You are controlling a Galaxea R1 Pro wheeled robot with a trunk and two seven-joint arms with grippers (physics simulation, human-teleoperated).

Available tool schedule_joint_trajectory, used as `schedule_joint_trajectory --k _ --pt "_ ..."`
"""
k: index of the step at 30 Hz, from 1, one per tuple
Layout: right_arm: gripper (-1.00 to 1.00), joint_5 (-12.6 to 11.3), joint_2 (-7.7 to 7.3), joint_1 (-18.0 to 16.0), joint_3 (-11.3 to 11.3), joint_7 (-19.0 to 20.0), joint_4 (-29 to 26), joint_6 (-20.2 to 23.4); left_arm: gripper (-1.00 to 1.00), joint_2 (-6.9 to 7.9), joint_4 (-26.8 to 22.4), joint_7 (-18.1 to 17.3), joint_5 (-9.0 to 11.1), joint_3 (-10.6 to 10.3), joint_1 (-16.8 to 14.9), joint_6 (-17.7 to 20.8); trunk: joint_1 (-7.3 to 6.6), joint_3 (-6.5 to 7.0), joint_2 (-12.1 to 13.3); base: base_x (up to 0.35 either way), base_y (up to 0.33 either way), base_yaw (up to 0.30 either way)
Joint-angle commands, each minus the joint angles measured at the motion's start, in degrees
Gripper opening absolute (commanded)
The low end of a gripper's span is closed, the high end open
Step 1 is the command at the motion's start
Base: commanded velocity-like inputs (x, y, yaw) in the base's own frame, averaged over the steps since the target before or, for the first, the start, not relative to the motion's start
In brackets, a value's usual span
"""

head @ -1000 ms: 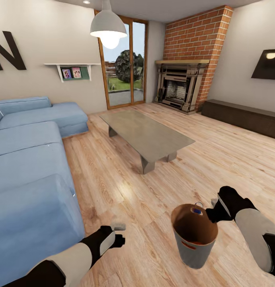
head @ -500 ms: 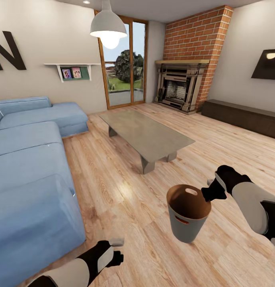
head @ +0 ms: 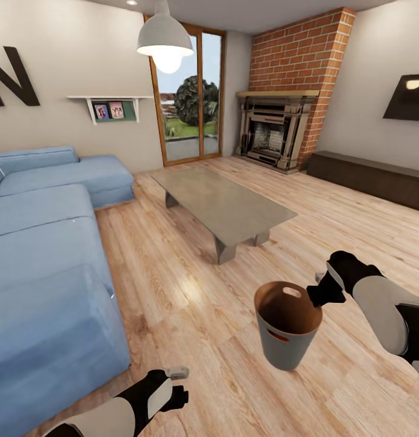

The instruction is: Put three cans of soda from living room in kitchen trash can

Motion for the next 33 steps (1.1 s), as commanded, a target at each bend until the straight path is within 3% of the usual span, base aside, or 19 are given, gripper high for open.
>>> schedule_joint_trajectory --k 1,17,20,25,28,33 --pt "-1.0 -0.92 0.01 -0.03 -0.44 0.23 0.01 0.14 1.0 0.0 -0.01 -0.03 -0.01 0.01 0.01 -0.01 0.22 -0.18 -0.42 0.0 0.0 0.0" --pt "-1.0 -0.86 -0.27 -0.49 -0.37 -0.13 -0.29 0.14 1.0 0.02 -0.11 -1.38 -0.03 0.03 0.01 -0.51 3.74 -3.05 -6.84 0.0 0.0 0.0" --pt "-1.0 -0.79 -0.28 -3.11 -0.31 -0.18 0.61 0.14 1.0 0.06 -0.12 -1.44 -0.03 0.01 0.01 -0.54 4.39 -3.59 -8.04 0.0 0.0 0.0" --pt "-1.0 -0.75 -0.38 -12.69 -0.21 -0.22 7.08 0.14 1.0 0.08 -0.12 -1.48 -0.03 -0.03 0.01 -0.56 5.49 -4.49 -10.05 0.0 0.0 0.0" --pt "-1.0 -0.74 -0.18 -16.15 -0.19 -0.34 9.38 0.14 1.0 0.09 -0.12 -1.48 -0.03 -0.05 0.01 -0.56 6.15 -5.02 -11.25 0.0 0.0 0.0" --pt "-1.0 -0.74 -0.11 -18.89 0.12 -0.44 10.66 0.14 1.0 0.09 -0.11 -1.48 -0.03 -0.06 0.01 -0.56 7.25 -5.92 -13.26 0.0 0.0 0.0"
